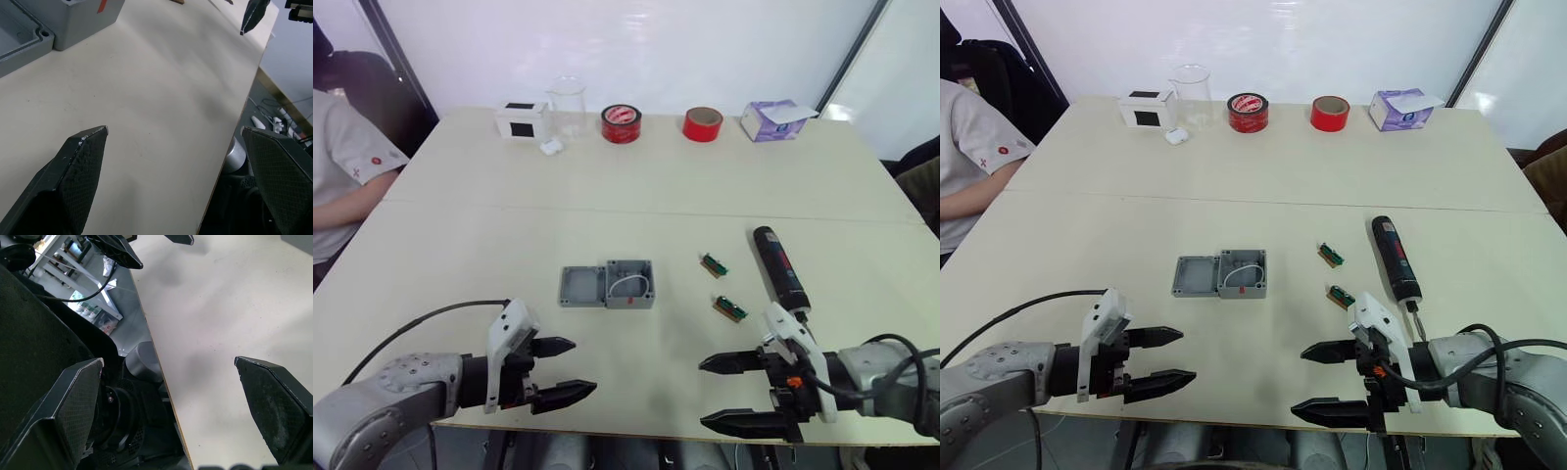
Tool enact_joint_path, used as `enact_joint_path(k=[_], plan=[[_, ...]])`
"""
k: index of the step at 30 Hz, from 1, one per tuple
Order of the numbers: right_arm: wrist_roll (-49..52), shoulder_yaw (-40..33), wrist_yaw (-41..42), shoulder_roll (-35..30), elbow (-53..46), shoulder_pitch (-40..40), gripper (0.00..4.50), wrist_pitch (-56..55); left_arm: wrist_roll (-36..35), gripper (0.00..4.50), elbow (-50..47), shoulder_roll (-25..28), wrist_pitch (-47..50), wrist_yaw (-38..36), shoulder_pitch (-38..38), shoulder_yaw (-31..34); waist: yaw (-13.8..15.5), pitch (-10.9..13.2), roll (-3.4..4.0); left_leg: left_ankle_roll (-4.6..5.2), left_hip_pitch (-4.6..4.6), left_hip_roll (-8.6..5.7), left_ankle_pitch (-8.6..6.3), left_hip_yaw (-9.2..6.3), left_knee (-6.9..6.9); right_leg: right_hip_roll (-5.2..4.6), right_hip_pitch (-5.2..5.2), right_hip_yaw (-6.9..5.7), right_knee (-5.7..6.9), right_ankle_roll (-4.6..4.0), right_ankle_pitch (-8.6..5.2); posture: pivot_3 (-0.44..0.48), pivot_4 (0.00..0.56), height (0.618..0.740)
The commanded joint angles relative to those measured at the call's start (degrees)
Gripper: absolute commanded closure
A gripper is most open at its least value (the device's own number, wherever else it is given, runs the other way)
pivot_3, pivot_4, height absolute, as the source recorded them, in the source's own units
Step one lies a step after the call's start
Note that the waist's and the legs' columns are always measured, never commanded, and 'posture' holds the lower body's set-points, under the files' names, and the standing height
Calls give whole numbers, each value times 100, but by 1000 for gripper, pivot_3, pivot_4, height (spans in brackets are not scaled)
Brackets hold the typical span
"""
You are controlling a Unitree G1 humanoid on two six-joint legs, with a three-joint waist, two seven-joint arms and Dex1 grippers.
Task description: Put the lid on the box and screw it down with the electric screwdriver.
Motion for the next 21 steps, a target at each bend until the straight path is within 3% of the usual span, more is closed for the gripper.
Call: enact_joint_path(k=[1, 4, 12, 21], plan=[[-25, 13, 77, 64, -22, -38, 0, -80, -50, 33, -47, -14, -38, -20, -80, 39, 1, 0, 0, 0, 0, 0, 0, 0, 0, 0, 0, 0, 0, 0, 0, 0, 150, 740], [-130, 93, 131, 52, 39, -14, 0, -85, -309, 33, 34, -109, 58, 62, -222, 126, 0, 0, 0, 0, 0, 0, 0, 0, 0, 0, 0, 0, 0, 0, 0, 0, 150, 740], [-346, 164, 203, 103, 119, 46, 0, -147, 38, 33, 9, -56, 93, 203, -272, -77, 0, -1, -1, 0, 2, -3, 0, 0, 0, 1, 1, 0, 2, 1, 1, 0, 150, 740], [195, -185, -175, 191, -38, -113, 0, 148, 33, 33, -13, -114, 144, 323, -398, -74, -3, -1, -1, 0, 2, -2, 0, 0, 0, 0, 2, 1, 2, 1, 1, 0, 150, 740]])
